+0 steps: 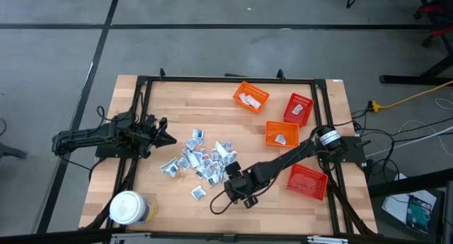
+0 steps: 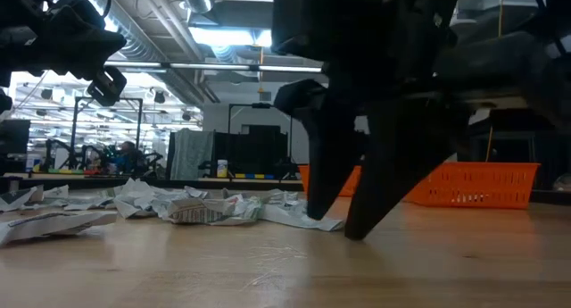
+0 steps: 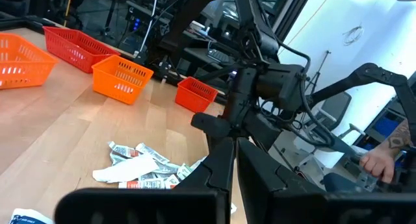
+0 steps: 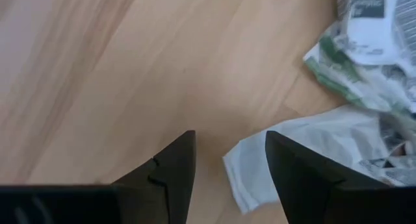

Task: Pick & Place First Aid Supplies
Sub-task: Put the green bandage pack into the top orange bin, then move the gray towelette pack to the middle right of the table

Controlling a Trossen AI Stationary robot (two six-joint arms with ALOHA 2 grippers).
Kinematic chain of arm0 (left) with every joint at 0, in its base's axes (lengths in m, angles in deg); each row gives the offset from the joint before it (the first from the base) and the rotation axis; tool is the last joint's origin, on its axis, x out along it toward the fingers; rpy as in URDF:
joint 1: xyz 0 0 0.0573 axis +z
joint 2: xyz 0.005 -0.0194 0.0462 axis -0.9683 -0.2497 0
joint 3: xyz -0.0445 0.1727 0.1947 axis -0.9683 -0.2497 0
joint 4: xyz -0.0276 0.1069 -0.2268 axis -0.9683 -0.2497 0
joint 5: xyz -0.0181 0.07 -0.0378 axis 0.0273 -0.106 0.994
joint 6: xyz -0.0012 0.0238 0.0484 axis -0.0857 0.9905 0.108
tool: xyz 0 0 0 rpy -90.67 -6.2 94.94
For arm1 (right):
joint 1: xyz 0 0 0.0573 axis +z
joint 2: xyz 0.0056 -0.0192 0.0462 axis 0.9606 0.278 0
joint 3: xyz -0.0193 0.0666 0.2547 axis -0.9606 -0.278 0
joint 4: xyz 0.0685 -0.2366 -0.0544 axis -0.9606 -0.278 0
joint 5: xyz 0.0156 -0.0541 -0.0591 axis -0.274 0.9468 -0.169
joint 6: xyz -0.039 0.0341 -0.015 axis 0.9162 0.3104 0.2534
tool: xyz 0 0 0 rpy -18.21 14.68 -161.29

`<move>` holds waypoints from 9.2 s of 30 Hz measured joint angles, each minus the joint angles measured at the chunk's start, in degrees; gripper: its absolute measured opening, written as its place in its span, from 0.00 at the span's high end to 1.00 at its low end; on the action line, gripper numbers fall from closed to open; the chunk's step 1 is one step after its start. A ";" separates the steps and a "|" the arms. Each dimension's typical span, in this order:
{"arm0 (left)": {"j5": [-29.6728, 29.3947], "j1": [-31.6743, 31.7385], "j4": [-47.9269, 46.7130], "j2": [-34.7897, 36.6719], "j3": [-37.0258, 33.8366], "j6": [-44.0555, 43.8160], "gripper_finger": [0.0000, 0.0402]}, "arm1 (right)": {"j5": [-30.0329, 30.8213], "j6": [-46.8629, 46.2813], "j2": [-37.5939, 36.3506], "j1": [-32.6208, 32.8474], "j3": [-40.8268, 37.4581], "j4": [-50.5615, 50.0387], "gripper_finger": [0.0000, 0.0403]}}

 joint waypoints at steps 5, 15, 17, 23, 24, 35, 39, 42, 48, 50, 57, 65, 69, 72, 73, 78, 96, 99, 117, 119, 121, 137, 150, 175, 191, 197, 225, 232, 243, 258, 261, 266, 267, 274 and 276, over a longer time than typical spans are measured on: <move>0.01 0.00 0.00 0.00 0.00 0.00 0.96 | 7.11 -1.52 0.44 0.35 0.07 -0.30 0.54; 0.00 0.00 -0.01 0.00 -0.01 0.00 0.96 | 8.15 -3.19 0.51 -0.91 0.15 -2.16 0.56; 0.00 -0.02 -0.01 0.00 0.00 0.00 0.96 | 8.39 -5.10 0.51 -1.22 0.14 -2.80 0.59; 0.02 0.00 -0.01 0.00 0.00 0.00 0.96 | 9.62 -7.84 0.59 -1.51 0.04 -3.85 0.73; 0.01 -0.01 -0.01 0.00 0.00 0.00 0.96 | 9.58 -8.48 0.59 -1.49 0.04 -3.89 0.76; 0.01 0.00 -0.01 0.00 -0.01 0.00 0.96 | 6.21 -16.64 0.64 -1.51 0.00 -4.26 0.98; 0.01 -0.01 0.00 0.00 0.00 0.00 0.96 | 4.13 -21.50 0.64 -1.56 0.66 -4.81 0.99; 0.01 0.00 -0.01 0.00 0.00 0.00 0.96 | 0.76 -24.26 0.87 -1.62 2.47 -5.77 0.99; 0.02 0.00 -0.01 0.00 0.00 0.00 0.96 | -10.36 -28.70 0.96 -1.31 6.45 -5.12 1.00; 0.01 -0.01 0.00 0.00 -0.01 0.00 0.96 | -12.09 -30.07 0.96 -1.35 7.56 -5.32 1.00; 0.00 -0.01 -0.01 0.00 0.00 0.00 0.96 | -16.40 -33.39 0.86 -1.40 13.11 -8.39 1.00; 0.02 0.00 -0.01 0.00 0.00 0.00 0.96 | -16.63 -35.85 0.79 -1.66 21.19 -19.20 1.00; 0.00 -0.01 0.00 0.00 -0.01 0.00 0.96 | -16.76 -37.63 0.68 -2.73 22.83 -22.96 1.00; 0.02 -0.01 0.00 0.00 0.00 0.00 0.96 | -16.69 -38.76 0.68 -3.89 23.04 -25.68 1.00; 0.00 -0.01 -0.01 0.00 0.00 0.00 0.96 | -16.71 -38.82 0.68 -4.30 23.04 -26.28 1.00; 0.00 0.00 0.01 0.00 -0.02 0.00 0.96 | -17.08 -38.13 0.68 -6.92 23.08 -28.45 1.00; 0.02 0.00 -0.01 0.00 -0.02 0.00 0.96 | -17.00 -21.47 0.68 -21.64 23.08 -32.86 1.00; 0.02 0.00 0.01 0.00 -0.02 0.00 0.96 | -17.14 -17.50 0.23 -24.30 23.08 -32.93 1.00; 0.00 -0.02 -0.01 0.00 -0.02 0.00 0.96 | -16.49 -1.60 -6.36 -41.05 23.15 -32.64 1.00; 0.01 -0.01 -0.01 0.00 0.00 0.00 0.96 | -16.45 -0.16 -6.39 -42.76 23.12 -32.66 1.00; 0.00 -0.01 -0.01 0.00 0.00 0.00 0.96 | -15.80 0.84 -6.51 -44.41 23.12 -32.59 1.00; 0.02 -0.01 -0.01 0.00 0.00 0.00 0.96 | -13.98 6.18 -7.41 -55.55 22.26 -33.02 1.00; 0.01 -0.01 -0.01 0.00 -0.01 0.00 0.96 | -14.01 7.01 -7.41 -57.05 19.98 -32.49 0.93; 0.00 0.00 -0.01 0.00 0.00 0.00 0.96 | -14.16 -0.03 -8.15 -44.74 19.96 -23.76 0.55; 0.00 -0.02 -0.01 0.00 0.00 0.00 0.96 | -13.99 0.21 -8.15 -26.13 19.96 -15.72 0.52; 0.01 0.00 0.00 0.00 0.00 0.00 0.96 | -10.87 -6.98 -8.15 -19.47 19.96 -11.96 0.52; 0.02 0.00 0.01 0.00 0.00 0.00 0.96 | -0.14 2.18 2.66 -5.79 19.96 -7.48 0.52; 0.02 0.00 0.01 0.00 0.00 0.00 0.96 | 0.06 0.50 6.00 -5.21 19.96 -4.77 0.52; 0.00 -0.01 -0.01 0.00 -0.01 0.00 0.96 | 0.06 0.43 10.22 -3.89 19.96 -3.94 0.52; 0.00 0.00 0.01 0.00 0.00 0.00 0.96 | 5.43 0.43 11.43 -4.04 19.96 -2.42 0.79; 0.02 -0.01 0.00 0.00 -0.01 0.00 0.96 | 4.96 0.21 11.92 -4.02 19.96 -2.50 0.85; 0.02 -0.02 -0.01 0.00 0.00 0.00 0.96 | 5.13 0.21 12.34 -4.02 19.96 -2.32 0.91; 0.00 0.00 -0.01 0.00 0.00 0.00 0.96 | 5.12 0.21 12.38 -4.04 19.96 -2.27 0.92; 0.00 -0.01 0.00 0.00 -0.01 0.00 0.96 | 5.03 -5.69 12.48 -3.57 21.15 -3.56 0.99; 0.00 0.00 -0.01 0.00 -0.02 0.00 0.96 | 4.83 -8.28 12.51 -3.28 22.60 -4.88 0.98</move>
